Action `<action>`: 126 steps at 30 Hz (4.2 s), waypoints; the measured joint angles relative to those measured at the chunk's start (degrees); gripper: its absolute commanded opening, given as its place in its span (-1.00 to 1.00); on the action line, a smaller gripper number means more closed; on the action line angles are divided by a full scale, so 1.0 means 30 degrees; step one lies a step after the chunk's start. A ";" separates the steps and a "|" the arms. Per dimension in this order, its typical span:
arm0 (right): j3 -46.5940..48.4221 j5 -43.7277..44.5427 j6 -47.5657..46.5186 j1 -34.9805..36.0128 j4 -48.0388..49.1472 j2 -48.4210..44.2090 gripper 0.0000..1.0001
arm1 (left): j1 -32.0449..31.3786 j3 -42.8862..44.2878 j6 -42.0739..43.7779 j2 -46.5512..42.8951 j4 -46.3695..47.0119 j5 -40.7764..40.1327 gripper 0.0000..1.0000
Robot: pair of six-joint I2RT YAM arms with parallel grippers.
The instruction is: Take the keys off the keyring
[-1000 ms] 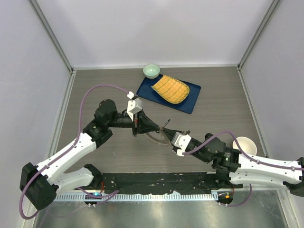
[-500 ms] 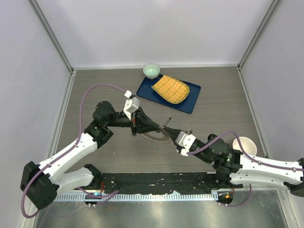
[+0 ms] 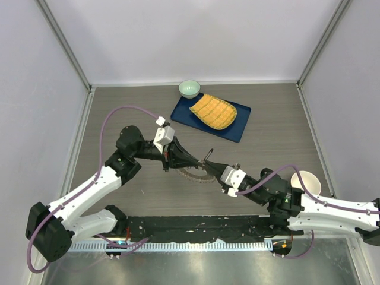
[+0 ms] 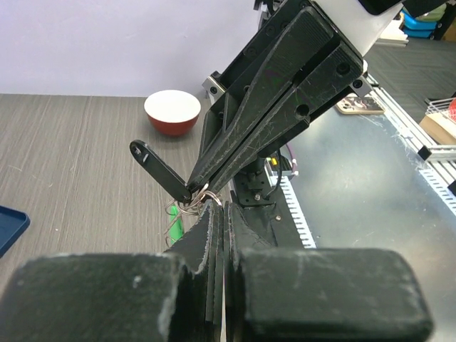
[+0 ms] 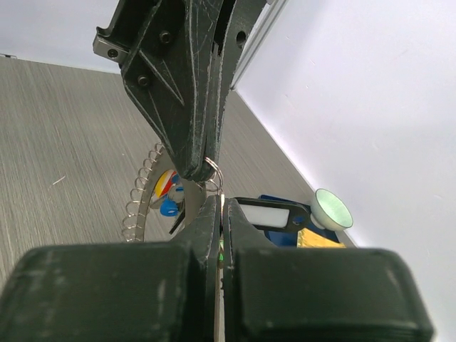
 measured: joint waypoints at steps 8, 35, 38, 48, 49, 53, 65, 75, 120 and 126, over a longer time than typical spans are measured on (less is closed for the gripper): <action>-0.0022 -0.0262 0.0073 0.0073 -0.0576 -0.0029 -0.99 | 0.0102 0.0430 0.2637 -0.0007 -0.2616 0.0678 -1.00; -0.0102 -0.1027 0.0197 0.0087 -0.1559 0.0306 -0.99 | 0.0095 0.3388 1.1183 0.0750 -1.2604 0.0889 -1.00; -0.0102 -0.1144 0.0080 0.0087 -0.1647 0.0321 -0.99 | 0.0102 0.3410 1.2109 0.0750 -1.3100 0.0984 -1.00; -0.0102 -0.1559 0.0277 0.0095 -0.1464 0.0153 -0.99 | 0.0102 0.3351 1.2633 0.0474 -1.2830 0.1880 -1.00; -0.0102 -0.1596 0.0350 0.0095 -0.1443 0.0102 -0.99 | 0.0102 0.3271 1.2233 0.0466 -1.2364 0.2062 -1.00; -0.0117 -0.1749 0.0452 0.0087 -0.1413 -0.0284 -0.99 | 0.0109 0.2594 0.9085 0.0474 -0.9406 0.2805 -1.00; -0.0226 -0.1778 -0.0364 0.0080 -0.0073 -0.0219 -0.99 | 0.0270 0.0532 -0.1508 0.0998 0.0911 0.3774 -1.00; -0.0423 -0.1800 -0.0138 0.0087 0.1173 -0.0160 -0.99 | 0.0364 0.0525 -0.2266 0.1086 0.2492 0.4342 -1.00; 0.1290 -0.1348 -0.1107 -0.0525 0.0168 0.1188 -0.99 | 0.1778 0.0590 -0.4918 0.0772 0.3089 0.2732 -1.00; 0.2892 -0.1785 -0.1668 -0.0634 -0.2419 0.1180 -0.99 | 0.1880 0.1078 -0.6601 0.0663 0.1967 0.1727 -1.00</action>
